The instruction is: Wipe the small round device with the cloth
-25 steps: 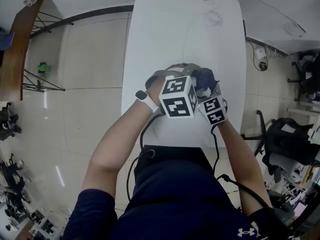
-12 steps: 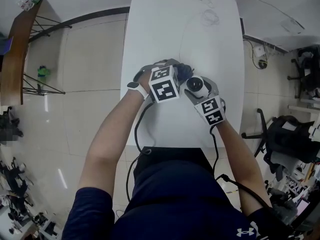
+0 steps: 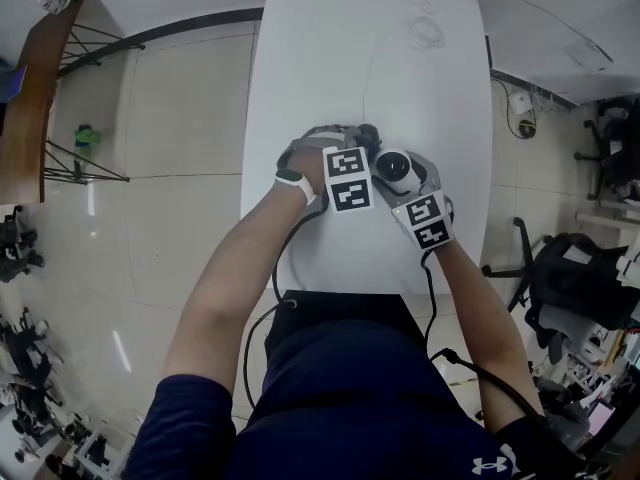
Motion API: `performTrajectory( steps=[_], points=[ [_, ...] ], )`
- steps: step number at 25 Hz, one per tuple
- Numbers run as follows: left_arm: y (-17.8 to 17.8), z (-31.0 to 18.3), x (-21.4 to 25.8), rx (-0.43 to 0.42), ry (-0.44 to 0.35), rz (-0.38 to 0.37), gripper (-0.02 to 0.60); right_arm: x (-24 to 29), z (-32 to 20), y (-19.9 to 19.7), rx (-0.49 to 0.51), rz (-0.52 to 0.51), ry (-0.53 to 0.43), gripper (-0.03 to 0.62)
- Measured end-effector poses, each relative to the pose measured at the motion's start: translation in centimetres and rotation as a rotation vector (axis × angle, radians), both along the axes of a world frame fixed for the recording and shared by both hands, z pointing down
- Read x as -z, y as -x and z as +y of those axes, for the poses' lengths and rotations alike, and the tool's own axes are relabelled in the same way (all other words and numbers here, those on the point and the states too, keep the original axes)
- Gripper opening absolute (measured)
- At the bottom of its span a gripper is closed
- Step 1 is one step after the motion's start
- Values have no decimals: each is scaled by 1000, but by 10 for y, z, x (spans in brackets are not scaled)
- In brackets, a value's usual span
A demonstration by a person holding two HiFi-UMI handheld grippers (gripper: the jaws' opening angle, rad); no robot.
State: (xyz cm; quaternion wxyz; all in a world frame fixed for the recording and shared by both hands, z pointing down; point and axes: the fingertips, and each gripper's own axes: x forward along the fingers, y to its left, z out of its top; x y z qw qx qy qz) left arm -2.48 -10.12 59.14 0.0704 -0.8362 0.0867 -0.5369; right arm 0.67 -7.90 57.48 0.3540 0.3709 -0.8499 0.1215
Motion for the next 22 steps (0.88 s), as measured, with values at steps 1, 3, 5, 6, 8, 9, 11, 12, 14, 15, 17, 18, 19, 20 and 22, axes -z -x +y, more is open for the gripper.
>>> performTrajectory(
  steps=[1, 3, 5, 6, 8, 9, 11, 12, 14, 15, 17, 18, 19, 20, 22],
  points=[
    [2, -2, 8, 59, -9, 34, 153, -1, 1, 0, 13, 3, 1, 339],
    [6, -3, 36, 191, -3, 143, 153, -2, 3, 0, 70, 17, 3, 353],
    [6, 7, 68, 292, 25, 253, 153, -3, 5, -3, 155, 54, 0, 374],
    [4, 15, 79, 322, 34, 289, 153, -4, 6, -6, 197, 83, -2, 377],
    [-1, 29, 89, 371, 25, 313, 155, -7, 5, -14, 268, 130, 0, 377],
    [-5, 34, 89, 400, 15, 315, 155, -8, 4, -17, 298, 142, 3, 377],
    [-13, 40, 87, 459, 2, 331, 155, -8, 2, -18, 360, 153, 9, 376],
    [-16, 42, 85, 481, -10, 343, 155, -8, 2, -16, 392, 158, 12, 374],
    [-18, 41, 84, 499, -55, 354, 156, -8, 4, -10, 445, 164, 18, 328],
    [-17, 40, 83, 497, -77, 350, 156, -8, 4, -8, 459, 165, 19, 324],
    [-18, 41, 79, 484, -110, 327, 156, -8, 6, -7, 467, 159, 19, 321],
    [-18, 42, 76, 474, -127, 305, 156, -8, 6, -8, 466, 155, 17, 319],
    [-17, 42, 72, 465, -145, 276, 156, -8, 7, -9, 463, 150, 15, 318],
    [-15, 42, 67, 460, -159, 245, 156, -8, 7, -9, 458, 145, 13, 318],
    [-10, 42, 56, 466, -161, 194, 156, -8, 7, -8, 452, 138, 11, 316]
  ],
)
